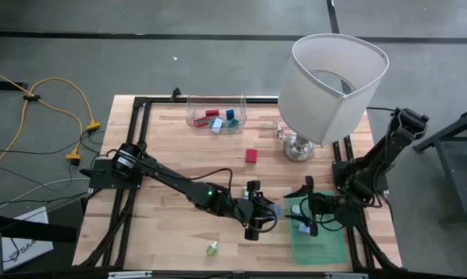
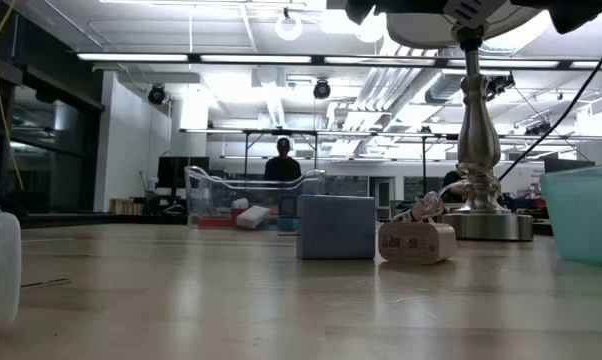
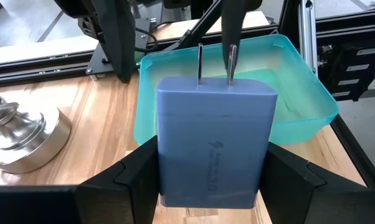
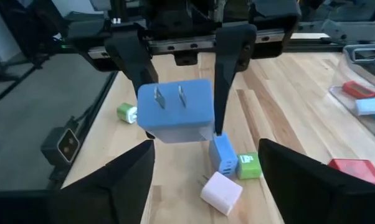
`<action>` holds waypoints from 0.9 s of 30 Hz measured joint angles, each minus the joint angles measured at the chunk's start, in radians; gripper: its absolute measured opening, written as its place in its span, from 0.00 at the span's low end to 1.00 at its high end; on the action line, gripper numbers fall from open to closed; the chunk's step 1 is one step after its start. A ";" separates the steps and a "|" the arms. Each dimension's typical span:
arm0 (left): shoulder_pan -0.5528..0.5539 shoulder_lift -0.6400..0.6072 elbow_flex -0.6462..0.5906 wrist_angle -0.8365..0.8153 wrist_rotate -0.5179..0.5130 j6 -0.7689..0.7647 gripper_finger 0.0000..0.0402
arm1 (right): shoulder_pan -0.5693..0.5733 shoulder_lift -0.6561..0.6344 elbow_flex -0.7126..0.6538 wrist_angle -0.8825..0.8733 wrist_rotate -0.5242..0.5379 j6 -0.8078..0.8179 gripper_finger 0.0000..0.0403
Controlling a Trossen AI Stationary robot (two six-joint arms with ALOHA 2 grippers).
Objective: Pick & Place Office items
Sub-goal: Put the bottom light blue charger adapter into the green bin
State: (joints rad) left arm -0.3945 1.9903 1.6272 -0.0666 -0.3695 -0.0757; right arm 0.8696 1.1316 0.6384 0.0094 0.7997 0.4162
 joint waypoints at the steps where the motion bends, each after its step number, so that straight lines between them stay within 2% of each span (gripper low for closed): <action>1: 0.000 0.000 0.000 0.000 0.000 0.000 0.53 | -0.003 0.000 0.000 0.008 -0.009 -0.001 0.69; 10: 0.016 -0.001 0.000 0.007 0.000 -0.061 0.53 | -0.002 0.000 0.000 0.048 -0.018 -0.083 0.70; 27: 0.032 -0.001 0.000 0.050 0.001 -0.043 0.53 | -0.022 0.000 0.000 0.070 -0.014 -0.134 0.70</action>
State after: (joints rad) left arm -0.3625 1.9892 1.6272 -0.0166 -0.3688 -0.1192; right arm 0.8477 1.1314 0.6384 0.0798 0.7860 0.2827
